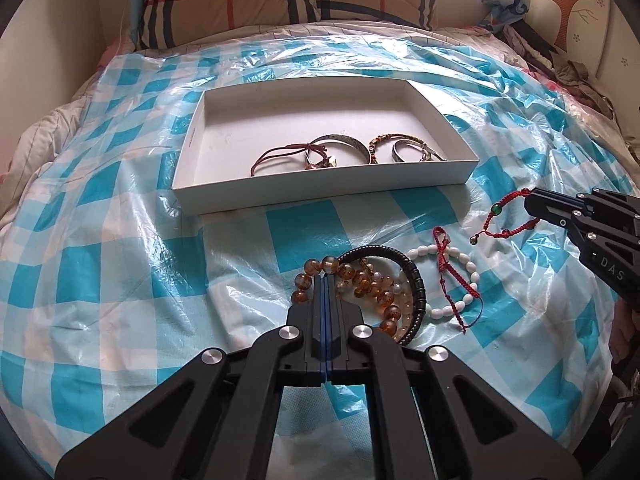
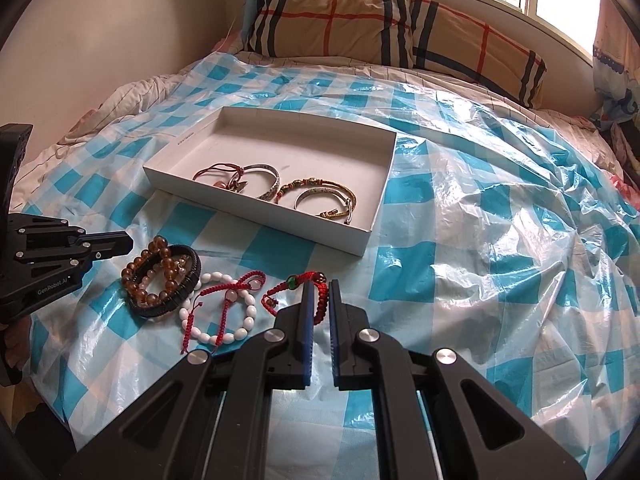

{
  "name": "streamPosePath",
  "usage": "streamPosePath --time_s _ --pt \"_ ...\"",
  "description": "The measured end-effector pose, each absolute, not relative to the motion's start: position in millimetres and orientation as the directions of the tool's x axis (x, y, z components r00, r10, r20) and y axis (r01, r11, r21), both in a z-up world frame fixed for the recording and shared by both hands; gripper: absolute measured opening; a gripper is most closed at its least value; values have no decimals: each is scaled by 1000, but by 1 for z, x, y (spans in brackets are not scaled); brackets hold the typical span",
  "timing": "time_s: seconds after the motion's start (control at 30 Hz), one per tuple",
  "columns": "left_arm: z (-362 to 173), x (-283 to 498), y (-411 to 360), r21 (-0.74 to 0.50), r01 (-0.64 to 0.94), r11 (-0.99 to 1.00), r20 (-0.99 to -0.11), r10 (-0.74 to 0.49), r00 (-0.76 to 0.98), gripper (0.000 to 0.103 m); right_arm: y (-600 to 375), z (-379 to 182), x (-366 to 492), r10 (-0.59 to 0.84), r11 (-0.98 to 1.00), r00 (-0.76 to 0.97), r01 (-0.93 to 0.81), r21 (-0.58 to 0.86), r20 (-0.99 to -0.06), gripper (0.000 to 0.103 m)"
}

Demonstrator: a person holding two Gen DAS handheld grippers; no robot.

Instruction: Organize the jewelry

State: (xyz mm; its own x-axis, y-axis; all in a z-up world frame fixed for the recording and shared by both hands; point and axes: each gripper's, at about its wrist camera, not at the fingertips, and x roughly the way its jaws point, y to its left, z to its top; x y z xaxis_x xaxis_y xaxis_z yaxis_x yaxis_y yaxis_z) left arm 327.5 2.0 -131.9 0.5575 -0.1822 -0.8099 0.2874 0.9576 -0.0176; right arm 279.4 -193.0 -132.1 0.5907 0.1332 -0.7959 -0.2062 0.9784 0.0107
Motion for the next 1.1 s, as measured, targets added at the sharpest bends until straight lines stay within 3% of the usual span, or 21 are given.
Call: streamPosePath --time_s 0.13,0.2,0.27,0.37,0.47,0.6,0.67,0.8,0.83,0.93,1.0,1.03,1.07,1.1 --pt "-134 334 0 -7 317 949 -814 -189 549 3 -197 -133 280 142 979 587 -203 26 -797 8" --pt "-138 338 -1 5 328 945 -815 -186 549 13 -200 -135 281 152 979 581 -199 42 -799 8" --pt "-143 342 -1 7 334 942 -815 -188 549 32 -203 -138 282 166 979 573 -194 64 -803 8" --pt "-149 348 -3 23 349 937 -810 -187 555 43 -206 -141 282 177 979 563 -188 84 -808 8" --pt "-156 357 -4 24 356 934 -818 -187 544 47 -206 -142 282 179 979 559 -185 88 -809 8" --pt "-159 361 -3 -3 357 934 -821 -206 532 47 -206 -144 282 182 978 556 -186 92 -811 8" --pt "-159 359 -4 -16 374 927 -824 -224 520 34 -206 -145 282 190 977 550 -187 102 -813 8" --pt "-155 356 -9 37 431 901 -818 -221 532 33 -210 -149 282 203 975 535 -188 119 -820 8" --pt "-154 358 -9 39 445 895 -819 -227 528 37 -212 -150 282 205 975 533 -184 124 -820 8" --pt "-157 367 -7 33 482 875 -824 -249 509 62 -220 -159 287 224 973 510 -168 160 -831 8" --pt "-166 374 -4 -16 490 871 -838 -279 469 62 -224 -166 289 251 968 487 -153 201 -837 11" --pt "-169 375 -2 -47 493 869 -841 -301 450 55 -225 -170 290 258 966 478 -149 212 -839 22" --pt "-170 374 -2 -73 502 862 -841 -324 433 42 -224 -173 290 252 967 473 -149 206 -844 28" --pt "-170 372 -3 -81 506 859 -843 -330 425 38 -222 -176 290 249 968 467 -152 201 -848 36"
